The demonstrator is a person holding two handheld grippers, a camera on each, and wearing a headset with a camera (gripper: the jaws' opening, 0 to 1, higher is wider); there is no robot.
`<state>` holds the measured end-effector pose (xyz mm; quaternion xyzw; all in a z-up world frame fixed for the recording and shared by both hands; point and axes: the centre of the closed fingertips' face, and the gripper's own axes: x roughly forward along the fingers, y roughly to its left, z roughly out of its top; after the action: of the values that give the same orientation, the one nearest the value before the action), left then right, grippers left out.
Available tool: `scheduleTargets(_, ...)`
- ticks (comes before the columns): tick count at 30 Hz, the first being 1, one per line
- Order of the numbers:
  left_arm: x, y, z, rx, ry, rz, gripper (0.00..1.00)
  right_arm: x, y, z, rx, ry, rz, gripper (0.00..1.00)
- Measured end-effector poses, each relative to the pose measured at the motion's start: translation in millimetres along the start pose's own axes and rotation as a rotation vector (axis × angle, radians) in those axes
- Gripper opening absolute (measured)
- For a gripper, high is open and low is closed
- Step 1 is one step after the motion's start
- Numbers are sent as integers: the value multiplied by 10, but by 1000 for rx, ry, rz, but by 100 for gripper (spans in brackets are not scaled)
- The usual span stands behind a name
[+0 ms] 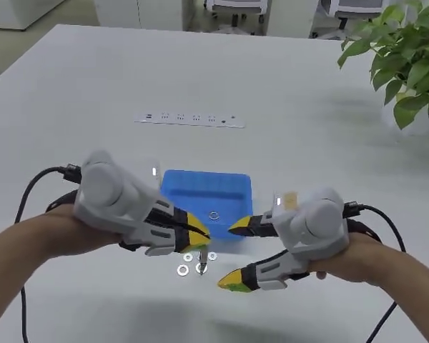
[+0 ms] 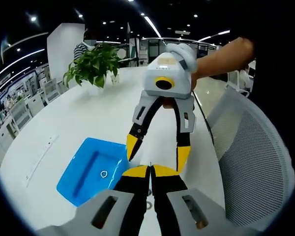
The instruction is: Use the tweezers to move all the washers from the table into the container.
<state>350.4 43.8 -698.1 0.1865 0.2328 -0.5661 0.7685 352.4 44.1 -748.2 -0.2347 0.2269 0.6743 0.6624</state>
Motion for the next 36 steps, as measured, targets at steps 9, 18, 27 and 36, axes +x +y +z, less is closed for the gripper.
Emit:
scheduleTargets(9, 20, 0, -5, -1, 0, -20, 5, 141, 38, -2, -65, 34, 49, 29)
scheduleTargets(18, 13, -27, -3, 10, 14, -38, 5, 225, 58, 44, -125, 45, 85, 18)
scheduleTargets(27, -2, -38, -2, 10, 20, -36, 5, 285, 83, 72, -140, 48, 116, 10)
scheduleTargets(36, -32, -12, -31, -3, 20, -25, 5, 295, 89, 77, -150, 48, 122, 9)
